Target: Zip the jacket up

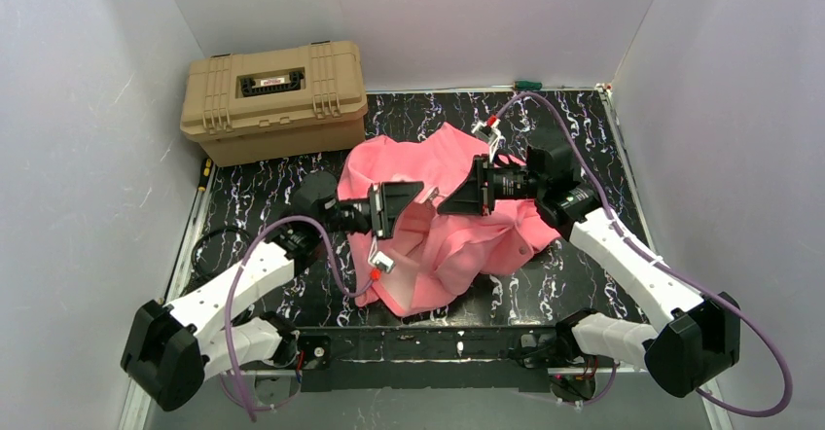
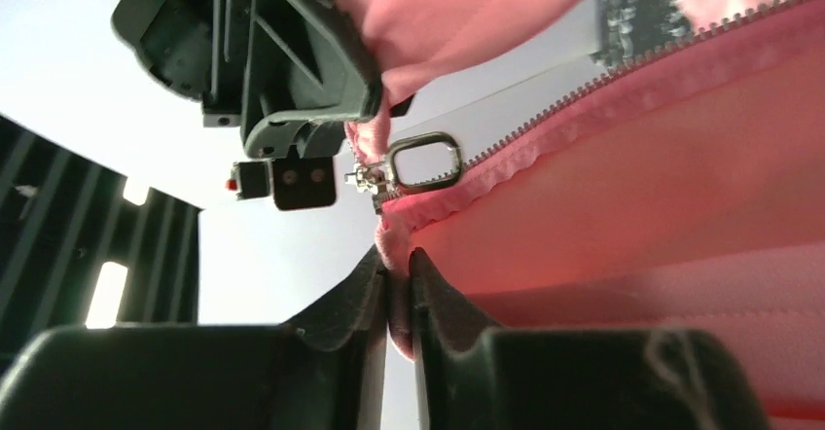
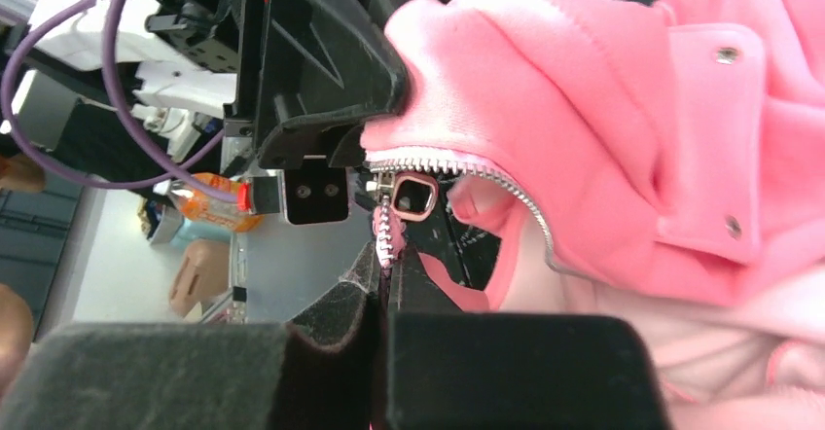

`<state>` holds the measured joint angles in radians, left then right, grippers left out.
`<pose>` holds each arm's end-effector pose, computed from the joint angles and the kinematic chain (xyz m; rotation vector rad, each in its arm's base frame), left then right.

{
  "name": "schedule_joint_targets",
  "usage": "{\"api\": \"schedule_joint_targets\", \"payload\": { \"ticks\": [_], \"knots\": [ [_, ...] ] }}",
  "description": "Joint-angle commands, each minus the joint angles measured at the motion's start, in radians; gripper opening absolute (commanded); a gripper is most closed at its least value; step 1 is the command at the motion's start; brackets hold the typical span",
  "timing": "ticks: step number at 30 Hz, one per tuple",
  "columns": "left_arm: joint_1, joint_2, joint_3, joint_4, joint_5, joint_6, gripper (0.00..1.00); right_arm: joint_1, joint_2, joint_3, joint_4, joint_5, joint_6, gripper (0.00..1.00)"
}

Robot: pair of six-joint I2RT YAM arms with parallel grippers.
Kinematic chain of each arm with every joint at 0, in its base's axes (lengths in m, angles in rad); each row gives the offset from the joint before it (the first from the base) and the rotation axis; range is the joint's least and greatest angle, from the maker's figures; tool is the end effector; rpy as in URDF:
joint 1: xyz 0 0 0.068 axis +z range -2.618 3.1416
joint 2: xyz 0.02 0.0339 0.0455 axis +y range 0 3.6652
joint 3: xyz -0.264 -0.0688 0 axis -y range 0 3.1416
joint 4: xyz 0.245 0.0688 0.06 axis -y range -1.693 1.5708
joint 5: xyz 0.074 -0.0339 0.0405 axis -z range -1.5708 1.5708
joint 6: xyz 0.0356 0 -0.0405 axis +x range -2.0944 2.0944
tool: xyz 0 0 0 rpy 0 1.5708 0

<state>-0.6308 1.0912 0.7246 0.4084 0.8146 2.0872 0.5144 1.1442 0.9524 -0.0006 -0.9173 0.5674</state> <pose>0.1840 -0.1664 0.3200 1.5316 -0.3279 0.5313 0.2095 0.1509 0.3477 -0.6940 1.8442 1.5470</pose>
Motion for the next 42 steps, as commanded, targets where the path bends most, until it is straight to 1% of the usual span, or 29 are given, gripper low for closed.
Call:
{"api": "schedule_joint_targets", "payload": {
  "ticks": [1,3,4,6,7,8,10,12,14,15,17,19,20,22,23,25,27,29,31,34,35,36,37,38,39,42],
  "knots": [
    [-0.003,-0.098,-0.142,-0.084,-0.073,0.142,0.17,-0.013,-0.004,0.025,-0.244,0.096,-0.175,0.01],
    [-0.004,-0.125,-0.202,-0.098,-0.112,0.030,0.22,-0.013,0.018,0.038,-0.365,0.164,-0.270,0.01],
    [-0.005,-0.146,-0.228,-0.121,-0.120,-0.032,0.28,-0.013,0.028,0.041,-0.419,0.185,-0.306,0.01],
    [-0.006,-0.207,-0.245,-0.276,-0.125,-0.122,0.59,-0.013,0.033,0.033,-0.470,0.206,-0.339,0.01],
    [-0.006,-0.242,-0.233,-0.415,-0.128,-0.155,0.88,-0.013,0.030,0.021,-0.474,0.213,-0.342,0.01],
    [-0.007,-0.282,-0.205,-0.582,-0.109,-0.177,0.97,-0.013,0.024,0.011,-0.475,0.223,-0.343,0.01],
    [-0.009,-0.319,-0.161,-0.837,-0.054,-0.234,0.98,-0.012,0.015,-0.007,-0.474,0.238,-0.340,0.01],
    [-0.012,-0.333,-0.115,-1.028,-0.014,-0.247,0.98,-0.011,0.012,-0.016,-0.480,0.243,-0.343,0.01],
    [-0.013,-0.309,-0.051,-1.191,0.005,-0.266,0.98,-0.011,0.011,-0.023,-0.484,0.242,-0.346,0.01],
    [-0.013,-0.292,-0.011,-1.242,0.013,-0.312,0.98,-0.011,0.010,-0.024,-0.489,0.243,-0.348,0.01],
    [-0.013,-0.237,0.096,-1.255,0.015,-0.496,0.98,-0.011,0.003,-0.026,-0.493,0.244,-0.350,0.01],
    [-0.012,-0.140,0.250,-1.247,0.013,-0.707,0.98,-0.011,-0.005,-0.026,-0.495,0.245,-0.349,0.01],
    [-0.009,-0.080,0.331,-1.210,0.007,-0.887,0.98,-0.011,-0.007,-0.028,-0.491,0.245,-0.346,0.01],
    [0.015,0.049,0.485,-1.070,-0.027,-1.194,0.98,-0.011,-0.009,-0.032,-0.480,0.241,-0.339,0.01],
    [0.044,0.111,0.546,-0.994,-0.026,-1.326,0.98,-0.011,-0.009,-0.031,-0.477,0.239,-0.339,0.01],
    [0.125,0.222,0.660,-0.928,0.048,-1.503,0.98,-0.011,-0.008,-0.028,-0.480,0.240,-0.342,0.01],
    [0.193,0.372,0.800,-0.969,0.169,-1.608,0.98,-0.011,-0.010,-0.023,-0.487,0.238,-0.348,0.01],
    [0.242,0.514,0.991,-1.120,0.303,-1.613,0.94,-0.010,-0.019,-0.021,-0.490,0.235,-0.351,0.01],
    [0.266,0.660,1.162,-1.328,0.408,-1.536,0.92,-0.010,-0.028,-0.021,-0.493,0.238,-0.353,0.01],
    [0.265,0.863,1.393,-1.636,0.498,-1.416,0.89,-0.009,-0.040,-0.023,-0.495,0.238,-0.354,0.01],
    [0.255,0.925,1.467,-1.766,0.493,-1.337,0.87,-0.010,-0.043,-0.024,-0.498,0.240,-0.355,0.01],
    [0.244,0.980,1.538,-1.929,0.465,-1.199,0.86,-0.010,-0.047,-0.024,-0.501,0.242,-0.356,0.01],
    [0.229,1.020,1.579,-2.067,0.428,-1.055,0.84,-0.010,-0.051,-0.026,-0.503,0.242,-0.356,0.01],
    [0.225,1.024,1.553,-2.087,0.392,-1.027,0.83,-0.010,-0.054,-0.026,-0.504,0.241,-0.357,0.01],
    [0.226,1.005,1.492,-2.091,0.377,-0.985,0.83,-0.010,-0.057,-0.025,-0.504,0.240,-0.357,0.01],
    [0.226,0.937,1.337,-2.086,0.346,-0.832,0.84,-0.010,-0.060,-0.022,-0.506,0.239,-0.358,0.01]
  ]
}}
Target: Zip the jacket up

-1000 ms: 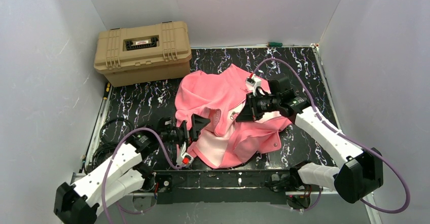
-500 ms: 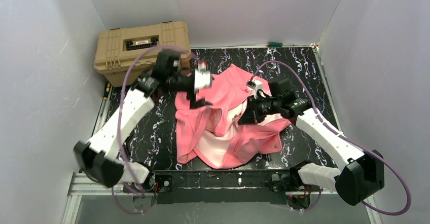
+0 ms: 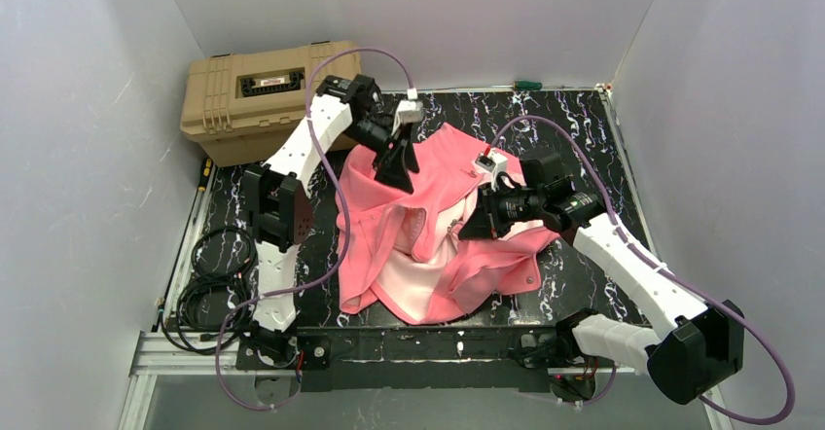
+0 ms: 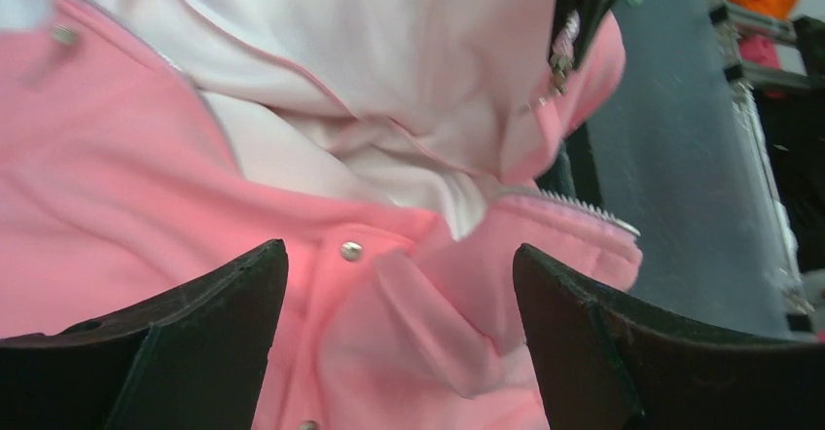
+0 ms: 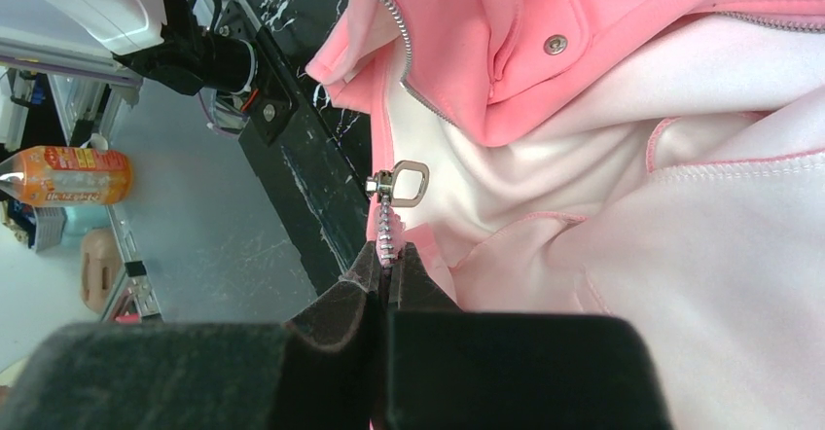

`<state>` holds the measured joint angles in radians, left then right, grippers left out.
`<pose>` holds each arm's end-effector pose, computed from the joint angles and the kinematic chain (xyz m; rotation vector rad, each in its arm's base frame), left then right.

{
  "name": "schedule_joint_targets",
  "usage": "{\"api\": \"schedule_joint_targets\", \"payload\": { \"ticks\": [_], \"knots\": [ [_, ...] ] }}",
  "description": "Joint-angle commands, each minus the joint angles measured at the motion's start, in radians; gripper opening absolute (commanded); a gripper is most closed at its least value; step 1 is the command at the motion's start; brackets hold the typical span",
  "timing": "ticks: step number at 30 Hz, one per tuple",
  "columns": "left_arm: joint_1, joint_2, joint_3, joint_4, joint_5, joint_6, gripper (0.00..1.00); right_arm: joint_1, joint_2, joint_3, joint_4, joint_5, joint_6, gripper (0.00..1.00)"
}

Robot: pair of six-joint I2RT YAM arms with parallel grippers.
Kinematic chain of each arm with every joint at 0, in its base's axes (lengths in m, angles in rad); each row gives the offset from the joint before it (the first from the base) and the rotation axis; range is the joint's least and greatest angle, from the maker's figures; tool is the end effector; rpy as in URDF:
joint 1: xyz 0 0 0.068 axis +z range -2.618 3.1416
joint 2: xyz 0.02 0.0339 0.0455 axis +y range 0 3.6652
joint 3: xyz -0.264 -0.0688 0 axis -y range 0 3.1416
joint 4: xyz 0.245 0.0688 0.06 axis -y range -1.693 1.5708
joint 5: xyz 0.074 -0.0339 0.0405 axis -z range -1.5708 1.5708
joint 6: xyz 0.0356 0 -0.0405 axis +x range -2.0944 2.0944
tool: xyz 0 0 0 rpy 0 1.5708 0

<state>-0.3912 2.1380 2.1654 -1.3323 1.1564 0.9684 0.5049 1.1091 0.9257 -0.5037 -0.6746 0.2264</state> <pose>0.3835 -0.1934 0.3176 1.5656 1.6247 -1.3206 0.1931 0.1321 0.2996 -0.6968 2.2238 1.1418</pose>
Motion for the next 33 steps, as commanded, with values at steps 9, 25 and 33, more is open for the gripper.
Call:
{"api": "schedule_joint_targets", "payload": {
  "ticks": [9,25,33],
  "knots": [
    [-0.046,-0.216,-0.275,-0.351,-0.002,0.404,0.86,0.001,-0.002,0.017,-0.002,-0.017,-0.026,0.01],
    [-0.131,-0.344,-0.549,-0.188,-0.140,0.536,0.79,0.001,-0.005,0.022,0.000,-0.030,-0.025,0.01],
    [-0.148,-0.356,-0.606,-0.171,-0.177,0.565,0.38,0.001,-0.006,0.024,-0.004,-0.029,-0.027,0.01]
  ]
}}
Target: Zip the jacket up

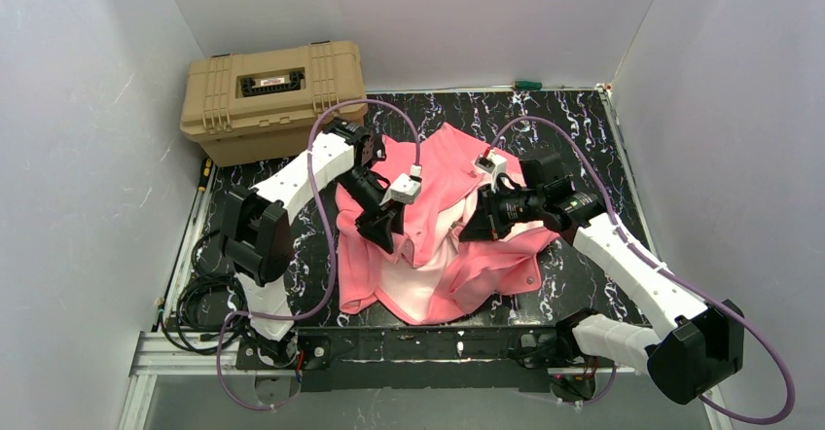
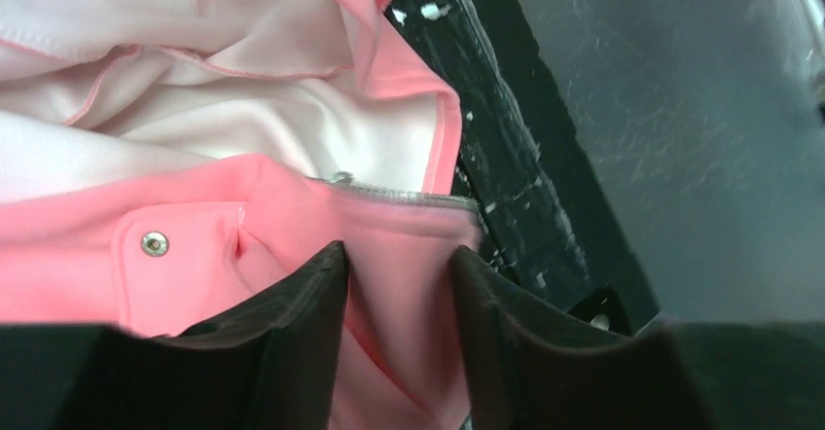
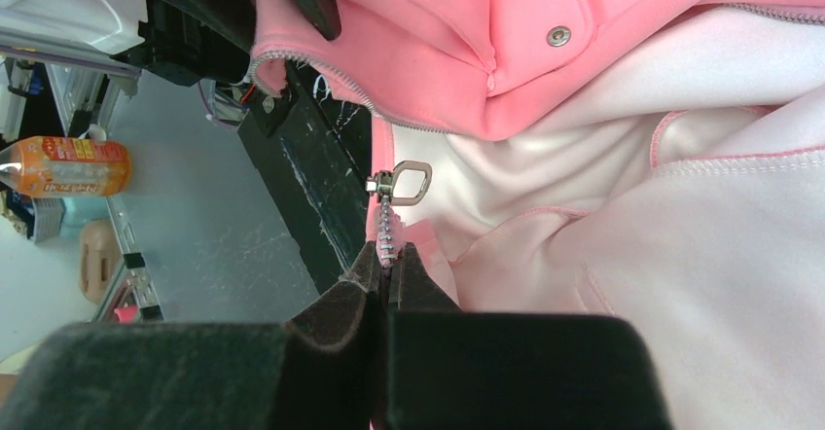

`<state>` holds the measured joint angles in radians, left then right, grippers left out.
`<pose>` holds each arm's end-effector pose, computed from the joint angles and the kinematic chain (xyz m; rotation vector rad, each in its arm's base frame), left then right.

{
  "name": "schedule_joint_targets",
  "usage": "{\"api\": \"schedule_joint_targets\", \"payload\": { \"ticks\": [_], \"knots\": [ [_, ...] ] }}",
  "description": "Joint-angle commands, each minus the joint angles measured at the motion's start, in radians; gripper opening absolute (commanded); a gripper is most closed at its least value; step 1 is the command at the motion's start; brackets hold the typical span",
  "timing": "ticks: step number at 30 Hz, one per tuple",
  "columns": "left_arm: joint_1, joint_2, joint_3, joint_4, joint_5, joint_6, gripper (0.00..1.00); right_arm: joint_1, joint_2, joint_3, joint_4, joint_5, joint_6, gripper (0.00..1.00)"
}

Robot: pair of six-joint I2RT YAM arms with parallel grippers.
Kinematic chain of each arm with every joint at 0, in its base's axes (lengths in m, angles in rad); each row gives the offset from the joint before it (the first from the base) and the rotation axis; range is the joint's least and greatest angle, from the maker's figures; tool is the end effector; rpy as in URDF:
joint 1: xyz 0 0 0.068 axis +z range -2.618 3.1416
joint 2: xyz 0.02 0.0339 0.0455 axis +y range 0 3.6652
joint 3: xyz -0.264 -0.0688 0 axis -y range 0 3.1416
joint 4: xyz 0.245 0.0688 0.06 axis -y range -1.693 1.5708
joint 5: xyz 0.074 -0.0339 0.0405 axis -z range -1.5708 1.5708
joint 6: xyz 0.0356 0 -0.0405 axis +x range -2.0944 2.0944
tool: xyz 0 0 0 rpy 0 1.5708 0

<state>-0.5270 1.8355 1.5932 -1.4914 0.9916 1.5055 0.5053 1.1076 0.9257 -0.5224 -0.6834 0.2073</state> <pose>0.2669 -0.1898 0.2755 2.0715 1.4131 -1.2921 0.1915 0.1316 0.2986 -0.7190 2.2288 1.1431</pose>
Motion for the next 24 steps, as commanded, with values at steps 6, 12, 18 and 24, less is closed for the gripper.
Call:
{"api": "schedule_joint_targets", "payload": {
  "ticks": [6,12,18,24],
  "knots": [
    [-0.061,-0.097,-0.087,0.119,0.048,-0.140,0.16,0.001,-0.002,0.033,0.015,-0.028,-0.006,0.01],
    [-0.073,-0.113,-0.090,0.255,0.115,-0.325,0.44,0.001,-0.005,0.038,0.010,-0.030,-0.009,0.01],
    [-0.085,-0.157,-0.196,0.362,0.091,-0.304,0.98,0.001,-0.008,0.035,0.014,-0.033,-0.010,0.01],
    [-0.090,-0.246,-0.264,0.385,0.013,0.013,0.98,0.001,-0.015,0.025,0.006,-0.028,-0.013,0.01]
  ]
}}
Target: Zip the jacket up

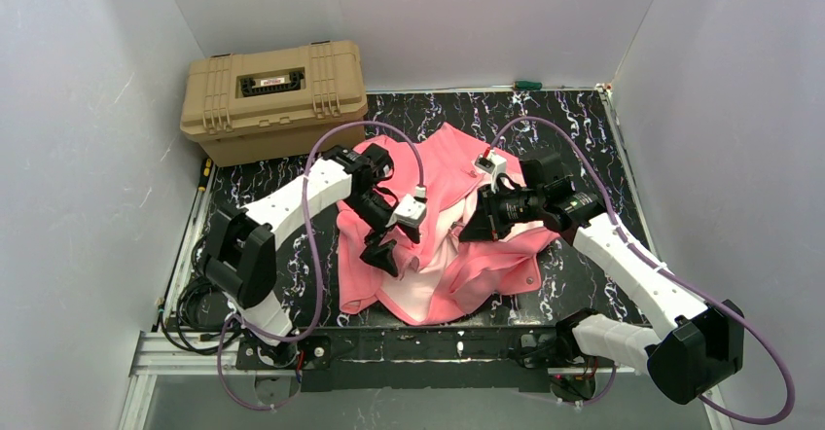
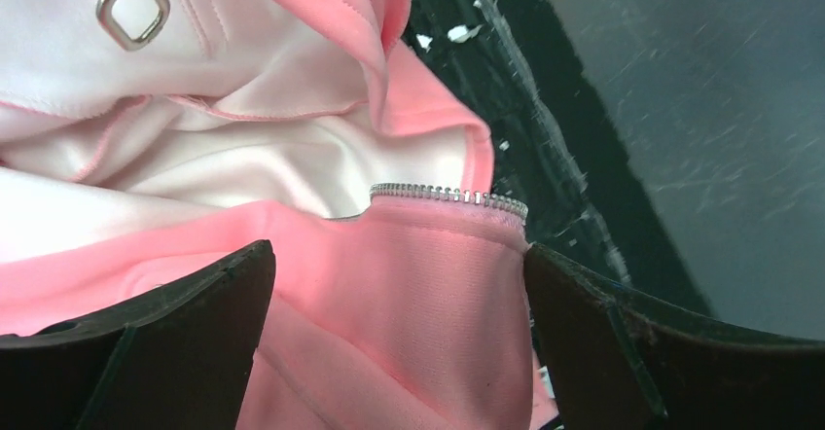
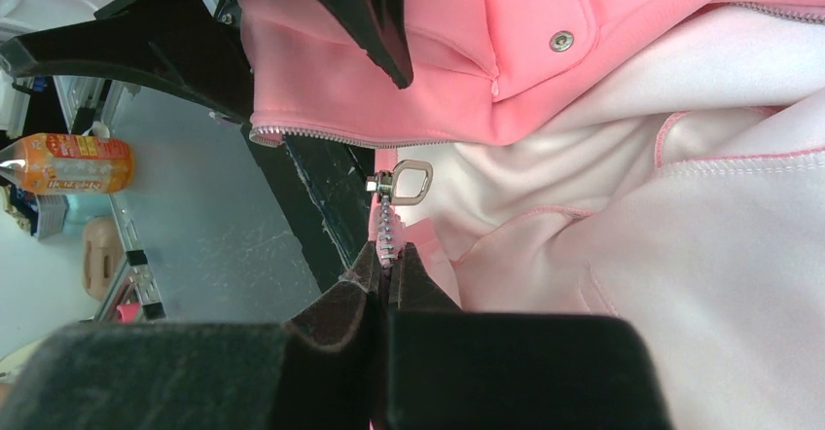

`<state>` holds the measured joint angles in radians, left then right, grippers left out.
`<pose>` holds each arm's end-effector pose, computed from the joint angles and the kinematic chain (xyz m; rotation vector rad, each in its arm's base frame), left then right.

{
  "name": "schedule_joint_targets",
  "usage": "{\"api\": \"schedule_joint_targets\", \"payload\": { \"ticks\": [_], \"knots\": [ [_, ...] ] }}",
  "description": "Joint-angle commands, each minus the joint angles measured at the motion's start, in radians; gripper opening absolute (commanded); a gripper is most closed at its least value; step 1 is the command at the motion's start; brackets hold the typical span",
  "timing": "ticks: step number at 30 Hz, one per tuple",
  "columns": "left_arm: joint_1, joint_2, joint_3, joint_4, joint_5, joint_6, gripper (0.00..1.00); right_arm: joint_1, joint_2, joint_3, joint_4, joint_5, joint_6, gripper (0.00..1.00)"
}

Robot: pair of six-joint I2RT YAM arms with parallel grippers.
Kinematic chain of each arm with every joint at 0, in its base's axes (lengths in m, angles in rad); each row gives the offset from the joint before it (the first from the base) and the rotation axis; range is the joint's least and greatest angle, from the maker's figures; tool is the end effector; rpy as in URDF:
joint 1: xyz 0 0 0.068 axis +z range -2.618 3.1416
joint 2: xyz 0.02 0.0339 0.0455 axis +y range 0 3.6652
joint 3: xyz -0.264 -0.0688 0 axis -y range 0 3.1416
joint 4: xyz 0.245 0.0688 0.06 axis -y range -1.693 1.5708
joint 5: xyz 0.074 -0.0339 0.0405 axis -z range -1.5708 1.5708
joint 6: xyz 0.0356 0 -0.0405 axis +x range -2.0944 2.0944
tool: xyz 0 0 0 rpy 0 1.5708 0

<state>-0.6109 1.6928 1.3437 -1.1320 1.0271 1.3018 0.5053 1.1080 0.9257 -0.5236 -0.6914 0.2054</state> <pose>0.2374 -0.2034 0.2561 2.0198 1.3498 -1.2519 0.1913 0.1318 0.2985 -0.7250 2.2274 1.1513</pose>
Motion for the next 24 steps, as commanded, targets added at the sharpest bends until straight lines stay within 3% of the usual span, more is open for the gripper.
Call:
{"api": "schedule_joint_targets", "payload": {
  "ticks": [1,4,8,9,13,17,24],
  "knots": [
    [-0.006,-0.114,-0.011,0.018,-0.026,0.273,0.98,0.001,-0.017,0.025,0.006,-0.019,-0.011,0.01],
    [-0.006,-0.104,0.062,-0.094,-0.042,0.478,0.98,0.001,-0.016,0.025,0.007,-0.015,-0.011,0.01],
    [0.002,-0.023,0.239,-0.500,-0.127,0.833,0.98,0.001,-0.014,0.030,0.000,-0.016,-0.009,0.01],
    [0.005,-0.016,0.260,-0.548,-0.146,0.861,0.98,0.001,-0.014,0.031,-0.002,-0.016,-0.010,0.01],
    [0.007,-0.013,0.245,-0.536,-0.198,0.996,0.98,0.001,-0.013,0.025,0.011,-0.016,-0.008,0.01],
    [-0.009,0.039,0.312,-0.551,-0.185,0.985,0.98,0.001,-0.011,0.030,0.006,-0.012,-0.007,0.01],
    [-0.041,-0.040,0.220,-0.552,-0.262,1.061,0.98,0.001,-0.004,0.035,-0.005,-0.011,-0.014,0.01]
  ]
}}
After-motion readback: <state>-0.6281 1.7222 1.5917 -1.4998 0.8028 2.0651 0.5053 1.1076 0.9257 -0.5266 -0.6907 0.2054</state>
